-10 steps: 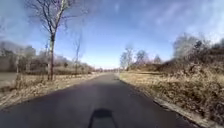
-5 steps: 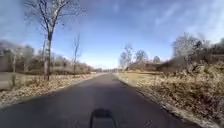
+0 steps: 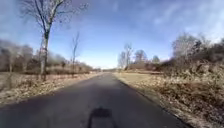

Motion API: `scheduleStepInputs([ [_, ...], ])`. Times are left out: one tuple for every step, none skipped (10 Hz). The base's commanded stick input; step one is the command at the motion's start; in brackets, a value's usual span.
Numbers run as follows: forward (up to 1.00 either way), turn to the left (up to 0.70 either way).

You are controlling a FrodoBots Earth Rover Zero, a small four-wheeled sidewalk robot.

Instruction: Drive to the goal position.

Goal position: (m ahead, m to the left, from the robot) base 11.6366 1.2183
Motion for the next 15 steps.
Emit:
scheduleStepInputs([
  [0.85, 0.0],
  [0.85, 0.02],
  [0.85, 0.04],
  [0.85, 0.06],
  [0.85, 0.06],
  [0.85, 0.06],
  [0.85, 0.07],
  [0.85, 0.08],
  [0.85, 0.08],
  [0.85, 0.08],
  [0.85, 0.08],
  [0.85, 0.08],
  [0.85, 0.08],
  [0.85, 0.08],
  [0.85, 0.08],
])
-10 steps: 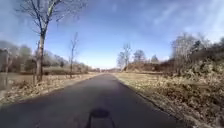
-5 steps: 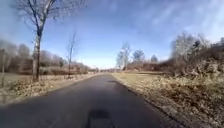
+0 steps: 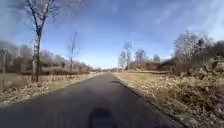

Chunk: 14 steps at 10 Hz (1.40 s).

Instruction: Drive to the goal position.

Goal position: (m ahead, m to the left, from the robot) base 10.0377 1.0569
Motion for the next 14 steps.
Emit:
scheduleStepInputs([
  [0.85, 0.08],
  [0.85, 0.07],
  [0.85, 0.06],
  [0.85, 0.06],
  [0.85, 0.07],
  [0.85, 0.07],
  [0.85, 0.07],
  [0.85, 0.07],
  [0.85, 0.07],
  [0.85, 0.07],
  [0.85, 0.08],
  [0.85, 0.08],
  [0.85, 0.08],
  [0.85, 0.08],
])
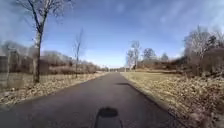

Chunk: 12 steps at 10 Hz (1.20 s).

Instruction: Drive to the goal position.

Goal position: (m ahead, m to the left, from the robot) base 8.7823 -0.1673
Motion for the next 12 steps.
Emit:
scheduleStepInputs([
  [0.85, 0.08],
  [0.85, 0.07],
  [0.85, 0.07],
  [0.85, 0.07],
  [0.85, 0.07],
  [0.85, 0.06],
  [0.85, 0.06],
  [0.85, 0.05],
  [0.85, 0.05],
  [0.85, 0.05],
  [0.85, 0.04],
  [0.85, 0.03],
])
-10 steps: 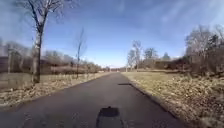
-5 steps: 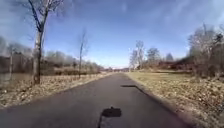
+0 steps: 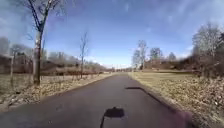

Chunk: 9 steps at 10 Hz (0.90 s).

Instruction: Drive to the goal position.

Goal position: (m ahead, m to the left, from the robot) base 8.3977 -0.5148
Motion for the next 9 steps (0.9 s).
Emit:
scheduleStepInputs([
  [0.92, 0.03],
  [1.0, 0.03],
  [1.0, 0.0],
  [1.0, 0.0],
  [1.0, 0.0],
  [1.0, 0.0],
  [1.0, 0.0],
  [1.0, 0.0],
  [1.0, 0.0],
])
